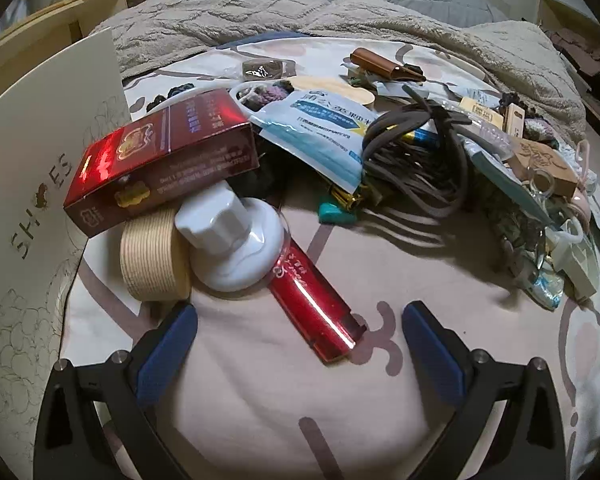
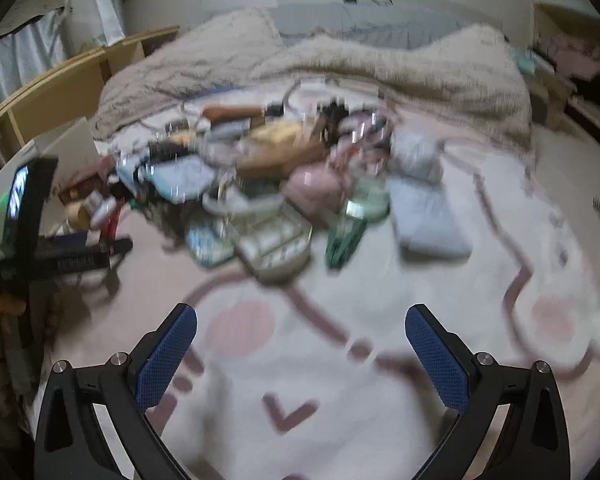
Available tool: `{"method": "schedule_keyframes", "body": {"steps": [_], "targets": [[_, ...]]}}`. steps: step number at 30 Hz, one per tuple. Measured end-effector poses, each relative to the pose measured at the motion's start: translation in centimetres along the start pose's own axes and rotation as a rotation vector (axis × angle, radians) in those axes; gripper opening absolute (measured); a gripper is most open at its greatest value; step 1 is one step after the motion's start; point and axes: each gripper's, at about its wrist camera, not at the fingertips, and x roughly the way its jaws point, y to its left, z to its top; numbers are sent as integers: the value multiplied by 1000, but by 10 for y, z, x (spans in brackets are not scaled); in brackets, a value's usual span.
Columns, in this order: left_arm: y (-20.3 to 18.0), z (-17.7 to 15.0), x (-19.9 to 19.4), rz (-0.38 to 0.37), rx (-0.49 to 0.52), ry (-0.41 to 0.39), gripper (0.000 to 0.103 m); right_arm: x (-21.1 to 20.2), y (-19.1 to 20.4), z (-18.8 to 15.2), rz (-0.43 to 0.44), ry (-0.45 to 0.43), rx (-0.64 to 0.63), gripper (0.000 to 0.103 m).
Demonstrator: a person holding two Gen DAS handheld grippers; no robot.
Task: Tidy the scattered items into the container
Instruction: 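Lower the right tool onto the green clothespin and close on it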
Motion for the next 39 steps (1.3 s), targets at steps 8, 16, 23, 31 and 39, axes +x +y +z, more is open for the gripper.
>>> {"method": "schedule_keyframes", "body": {"steps": [8, 16, 23, 31, 39], "targets": [[-1, 3, 3, 2, 3, 29, 103, 20, -25, 19, -71, -15, 13, 74], [-6, -2, -3, -13, 25, -40, 91, 36, -23, 14, -61, 11, 14, 46], [-5, -2, -5, -43, 28, -61, 77, 59, -24, 15, -67, 63, 27, 44], [0, -5, -10, -91, -3, -82, 43, 61, -24, 10, -72, 47, 18, 19], [2, -16, -19, -124, 8, -77, 29, 51, -25, 3, -43, 23, 45, 18]]}}
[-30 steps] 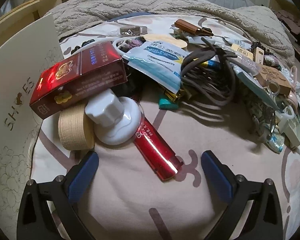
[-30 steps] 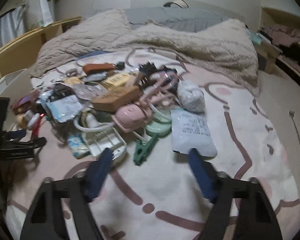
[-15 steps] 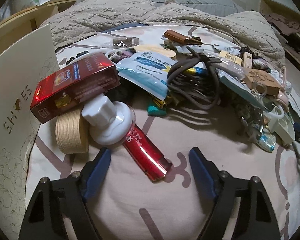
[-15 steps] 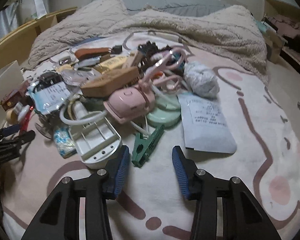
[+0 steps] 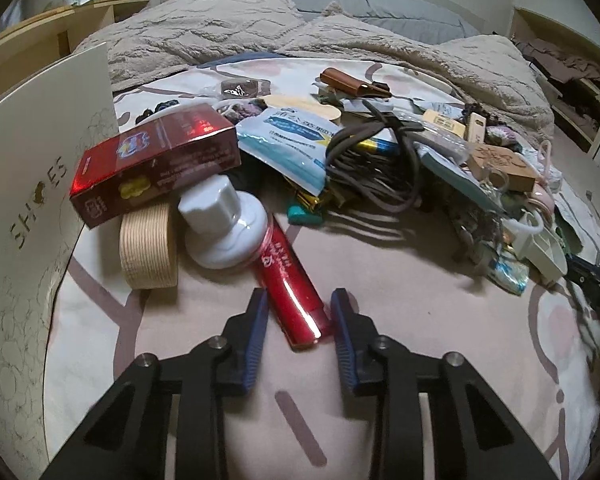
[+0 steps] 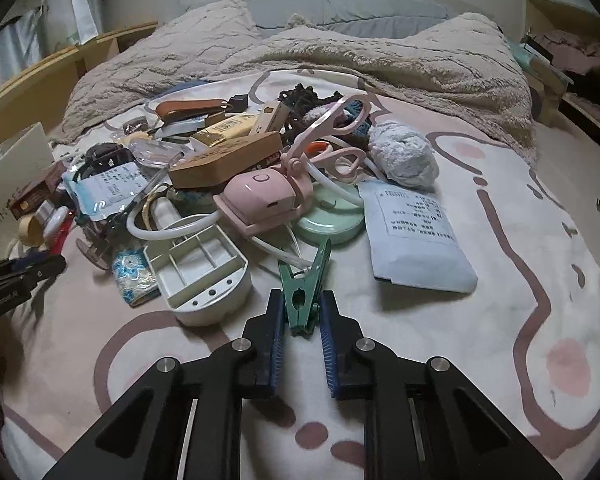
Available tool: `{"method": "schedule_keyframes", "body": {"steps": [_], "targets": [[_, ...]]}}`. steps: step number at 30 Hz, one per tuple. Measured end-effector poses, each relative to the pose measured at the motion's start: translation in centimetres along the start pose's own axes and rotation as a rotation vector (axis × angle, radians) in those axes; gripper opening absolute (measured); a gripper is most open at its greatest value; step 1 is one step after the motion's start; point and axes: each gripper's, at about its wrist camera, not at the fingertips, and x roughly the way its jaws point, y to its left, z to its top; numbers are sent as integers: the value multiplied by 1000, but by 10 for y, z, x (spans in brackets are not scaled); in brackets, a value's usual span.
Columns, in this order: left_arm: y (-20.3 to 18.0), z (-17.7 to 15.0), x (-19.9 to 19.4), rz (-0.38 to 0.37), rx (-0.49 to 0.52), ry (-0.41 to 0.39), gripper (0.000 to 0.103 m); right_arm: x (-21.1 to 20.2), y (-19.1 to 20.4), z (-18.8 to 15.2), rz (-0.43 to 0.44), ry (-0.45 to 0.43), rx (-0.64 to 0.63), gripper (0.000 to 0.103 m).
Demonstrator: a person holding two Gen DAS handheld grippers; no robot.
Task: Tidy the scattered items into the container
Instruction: 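Lower the right tool onto the green clothespin and close on it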
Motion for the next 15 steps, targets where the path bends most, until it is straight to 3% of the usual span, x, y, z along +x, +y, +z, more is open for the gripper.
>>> {"method": "schedule_keyframes", "body": {"steps": [15], "targets": [[-4, -48, -41, -68, 62, 19, 23, -27, 1, -28, -26, -8, 18, 18]]}}
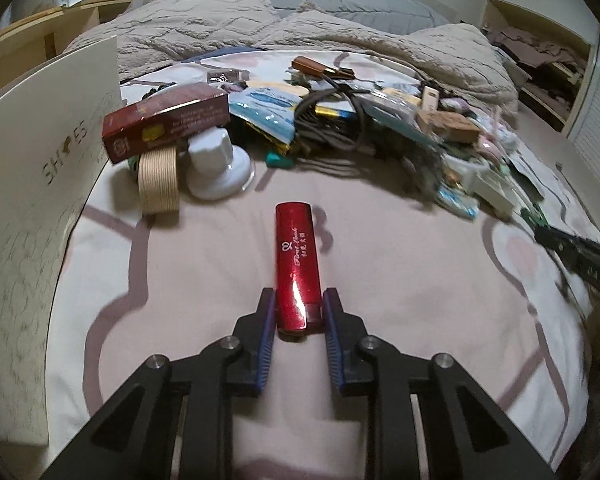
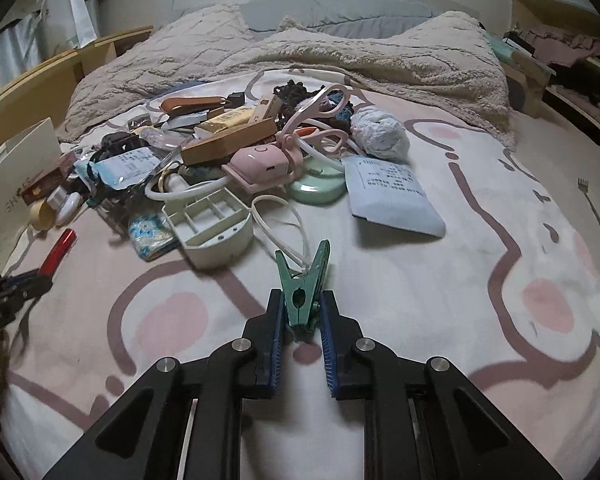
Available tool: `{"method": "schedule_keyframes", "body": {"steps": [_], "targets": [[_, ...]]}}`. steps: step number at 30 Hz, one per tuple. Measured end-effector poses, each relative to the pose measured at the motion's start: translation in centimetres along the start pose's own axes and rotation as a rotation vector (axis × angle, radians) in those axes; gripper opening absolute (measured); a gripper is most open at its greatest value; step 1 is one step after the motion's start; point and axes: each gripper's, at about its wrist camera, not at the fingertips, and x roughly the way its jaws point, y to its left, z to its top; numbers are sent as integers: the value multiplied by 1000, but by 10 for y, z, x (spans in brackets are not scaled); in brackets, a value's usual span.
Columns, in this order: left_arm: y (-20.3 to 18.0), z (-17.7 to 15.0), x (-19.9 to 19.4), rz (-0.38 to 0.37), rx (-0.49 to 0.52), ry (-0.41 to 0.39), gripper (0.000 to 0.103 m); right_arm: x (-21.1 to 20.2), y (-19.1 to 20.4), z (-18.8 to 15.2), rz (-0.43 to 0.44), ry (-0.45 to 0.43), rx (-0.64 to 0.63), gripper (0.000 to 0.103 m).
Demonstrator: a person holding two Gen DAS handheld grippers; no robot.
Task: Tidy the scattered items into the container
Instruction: 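Lower the right tool onto the green clothespin and close on it, then lift the clothespin with the right tool while left approaches the red lighter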
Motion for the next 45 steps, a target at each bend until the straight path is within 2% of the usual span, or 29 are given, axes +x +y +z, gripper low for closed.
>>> {"method": "schedule_keyframes", "body": {"steps": [11, 19, 24, 28, 33, 41, 45], "targets": [[-7, -40, -33, -75, -25, 30, 23, -29, 7, -26, 46, 5, 4, 18], [-13, -49, -43, -122, -71, 51, 23, -56, 32, -41, 140, 22, -31, 18], [-16, -49, -47, -178, -75, 75, 41, -64, 54, -48, 179, 36, -79, 18], [-24, -51, -50, -204, -46, 84, 43, -57, 64, -54, 189, 66, -95, 18], [-34, -53, -53, -311, -35, 85, 51, -51, 68, -57, 175, 79, -109, 18], [-53, -51, -53, -465, -27, 76, 51, -47, 69, -61, 169, 74, -115, 18], [-61, -50, -56, -496, 4, 79, 51, -46, 63, -61, 200, 70, -72, 18]]}}
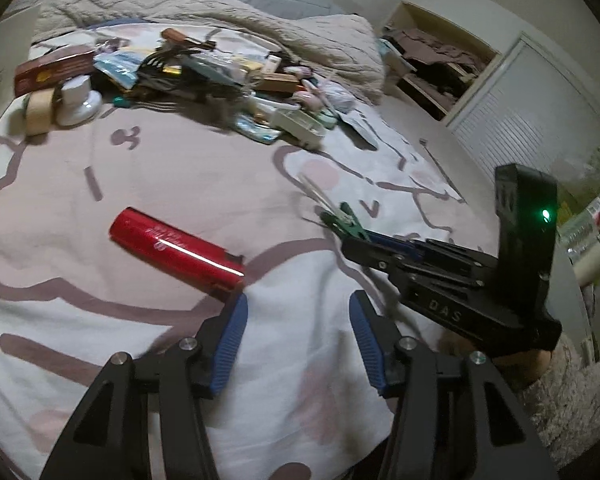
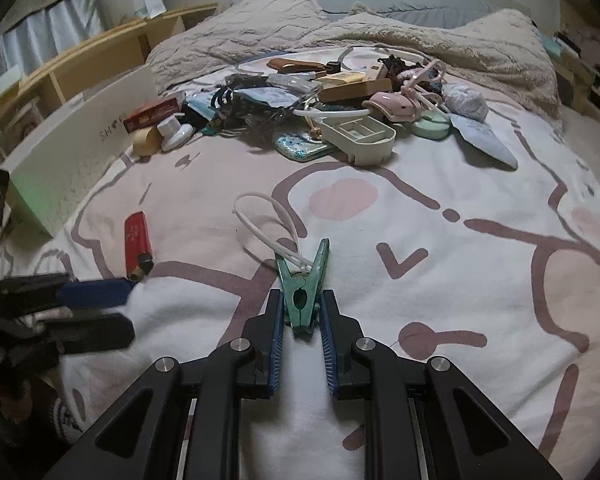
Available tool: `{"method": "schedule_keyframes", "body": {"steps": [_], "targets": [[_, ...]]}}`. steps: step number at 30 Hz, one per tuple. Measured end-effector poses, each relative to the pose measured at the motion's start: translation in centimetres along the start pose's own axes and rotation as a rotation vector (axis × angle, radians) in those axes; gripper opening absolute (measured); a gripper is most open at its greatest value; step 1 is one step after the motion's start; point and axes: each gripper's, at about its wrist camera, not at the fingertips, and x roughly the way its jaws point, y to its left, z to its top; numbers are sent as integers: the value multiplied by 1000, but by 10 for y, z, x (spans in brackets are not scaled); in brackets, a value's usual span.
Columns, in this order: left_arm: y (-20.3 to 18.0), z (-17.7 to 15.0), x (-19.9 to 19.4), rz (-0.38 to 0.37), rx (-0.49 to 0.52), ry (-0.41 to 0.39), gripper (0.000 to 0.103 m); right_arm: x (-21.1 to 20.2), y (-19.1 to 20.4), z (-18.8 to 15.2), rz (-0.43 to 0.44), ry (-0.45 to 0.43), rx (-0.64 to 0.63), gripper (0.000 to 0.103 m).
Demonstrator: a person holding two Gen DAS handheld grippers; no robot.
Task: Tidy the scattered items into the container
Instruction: 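Lift the clothespin with the right tool while left approaches the red lighter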
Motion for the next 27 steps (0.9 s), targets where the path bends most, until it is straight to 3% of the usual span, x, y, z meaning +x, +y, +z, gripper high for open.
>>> {"method": "schedule_keyframes", "body": {"steps": [3, 7, 9, 11, 20, 27], "targets": [[-1, 2, -5, -23, 10, 4, 54, -1, -1, -2, 10, -11, 4, 18], [-2, 6, -15, 55, 83, -25, 56, 0, 3, -3, -5, -22, -10, 18], [1, 8, -18, 106, 117, -39, 72, 0, 3, -3, -10, -27, -14, 18], [7, 11, -19, 146, 140, -41, 80, 1, 1, -4, 1, -29, 6, 18], [43, 31, -4, 214, 98, -8, 84, 4, 0, -5, 20, -35, -6, 18], [50, 36, 4, 151, 73, -22, 85, 6, -4, -7, 47, -50, -6, 18]]}}
